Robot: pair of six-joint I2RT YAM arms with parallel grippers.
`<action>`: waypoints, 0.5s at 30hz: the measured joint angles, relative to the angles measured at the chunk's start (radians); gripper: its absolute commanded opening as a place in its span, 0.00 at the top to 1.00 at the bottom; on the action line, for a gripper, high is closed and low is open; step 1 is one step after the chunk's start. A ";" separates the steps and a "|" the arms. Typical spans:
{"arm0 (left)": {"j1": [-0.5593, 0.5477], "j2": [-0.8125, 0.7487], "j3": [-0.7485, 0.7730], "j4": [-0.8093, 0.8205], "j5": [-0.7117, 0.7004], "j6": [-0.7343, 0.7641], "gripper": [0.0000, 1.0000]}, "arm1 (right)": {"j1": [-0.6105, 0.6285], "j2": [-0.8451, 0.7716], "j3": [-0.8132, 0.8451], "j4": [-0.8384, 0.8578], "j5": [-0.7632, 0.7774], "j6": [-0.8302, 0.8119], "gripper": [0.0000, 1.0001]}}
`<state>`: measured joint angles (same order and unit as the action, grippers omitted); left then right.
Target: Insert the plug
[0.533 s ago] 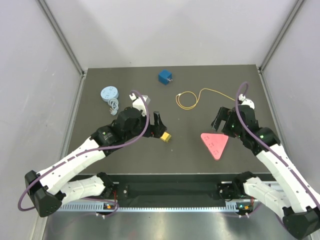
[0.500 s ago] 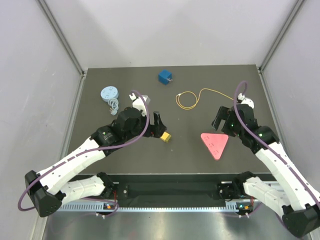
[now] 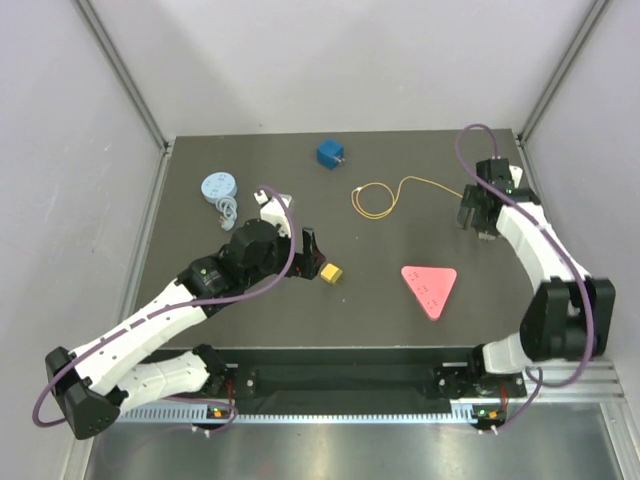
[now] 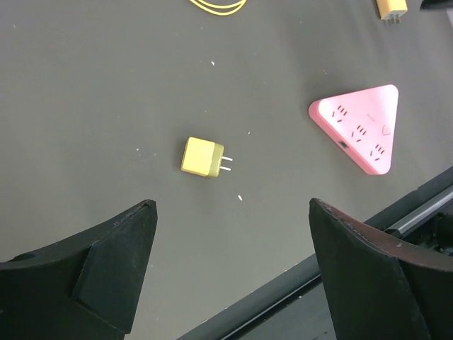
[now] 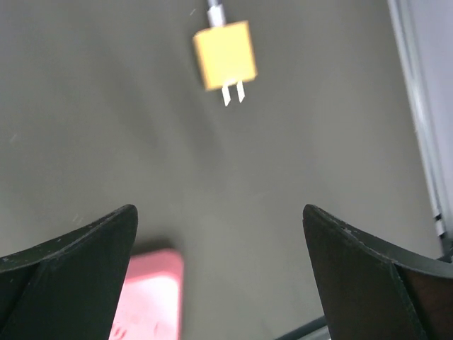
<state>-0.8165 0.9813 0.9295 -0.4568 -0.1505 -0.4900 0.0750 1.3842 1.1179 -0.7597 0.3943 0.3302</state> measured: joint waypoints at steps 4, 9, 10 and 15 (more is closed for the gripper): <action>0.000 -0.002 -0.008 0.000 0.000 0.007 0.08 | -0.093 0.176 0.109 0.005 -0.035 -0.070 0.03; 0.000 -0.004 -0.025 0.001 0.004 0.008 0.08 | -0.159 0.358 0.218 0.010 -0.079 -0.124 0.03; 0.000 -0.004 -0.030 0.001 0.003 0.011 0.08 | -0.169 0.385 0.237 0.010 -0.087 -0.134 0.04; 0.000 -0.004 -0.036 -0.001 -0.003 0.027 0.08 | -0.225 0.505 0.313 0.020 -0.169 -0.187 0.07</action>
<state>-0.8165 0.9775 0.8936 -0.4576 -0.1535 -0.4633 -0.1505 1.8889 1.4307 -0.7399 0.2253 0.1432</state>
